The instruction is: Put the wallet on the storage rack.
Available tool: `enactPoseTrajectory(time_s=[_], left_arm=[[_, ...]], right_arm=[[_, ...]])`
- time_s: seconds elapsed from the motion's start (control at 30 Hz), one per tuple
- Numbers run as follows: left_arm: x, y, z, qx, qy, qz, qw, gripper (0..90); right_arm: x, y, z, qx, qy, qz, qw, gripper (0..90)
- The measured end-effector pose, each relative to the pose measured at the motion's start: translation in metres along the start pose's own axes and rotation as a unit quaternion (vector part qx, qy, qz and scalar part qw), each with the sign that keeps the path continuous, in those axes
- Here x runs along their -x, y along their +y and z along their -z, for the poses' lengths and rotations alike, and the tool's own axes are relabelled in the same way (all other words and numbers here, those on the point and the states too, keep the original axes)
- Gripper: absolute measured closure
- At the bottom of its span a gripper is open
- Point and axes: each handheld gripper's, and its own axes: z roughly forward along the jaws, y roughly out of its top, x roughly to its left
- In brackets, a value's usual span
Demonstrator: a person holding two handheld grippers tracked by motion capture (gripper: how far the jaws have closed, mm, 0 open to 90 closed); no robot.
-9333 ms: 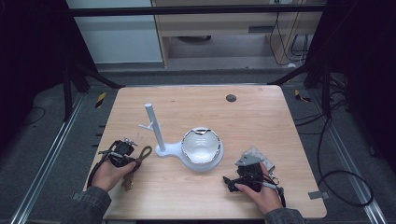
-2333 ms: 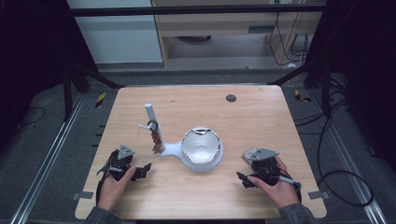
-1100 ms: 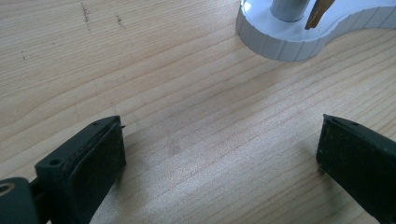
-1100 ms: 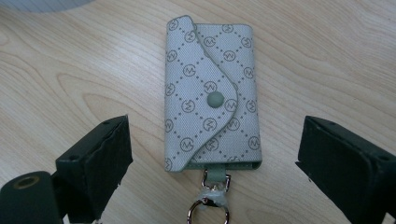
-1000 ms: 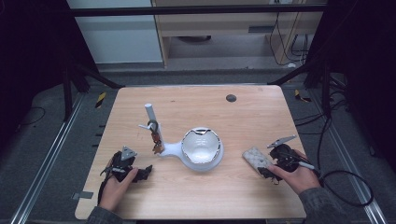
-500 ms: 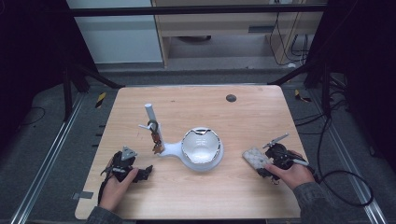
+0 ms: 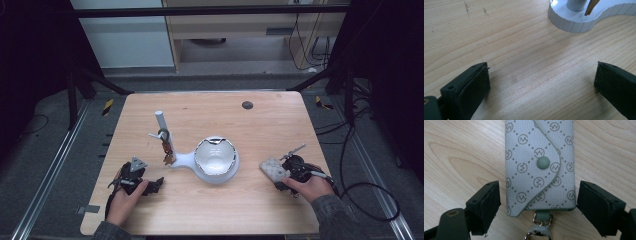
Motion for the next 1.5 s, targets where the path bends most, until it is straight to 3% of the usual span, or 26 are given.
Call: enactPoseTrajectory(time_s=[0.27,0.67,0.83,1.2,1.5], left_arm=[[0.0,0.0,0.0,0.0,-0.001,-0.001,1.0,0.0],[0.001,0.0,0.0,0.0,-0.002,-0.002,1.0,0.0],[0.001,0.0,0.0,0.0,-0.002,-0.002,1.0,0.0],[0.001,0.0,0.0,0.0,-0.002,-0.001,1.0,0.0],[0.001,0.0,0.0,0.0,-0.002,-0.002,1.0,0.0]], right_arm=[[0.0,0.0,-0.003,-0.002,0.003,-0.007,1.0,23.7],[-0.001,0.001,-0.005,-0.011,-0.009,0.007,0.9999,27.5],[-0.002,0.002,0.0,-0.014,-0.011,0.024,0.9996,30.8],[-0.014,0.012,0.042,0.006,-0.019,0.071,0.9973,31.3],[-0.025,0.028,0.07,0.016,-0.027,0.11,0.9934,31.5]])
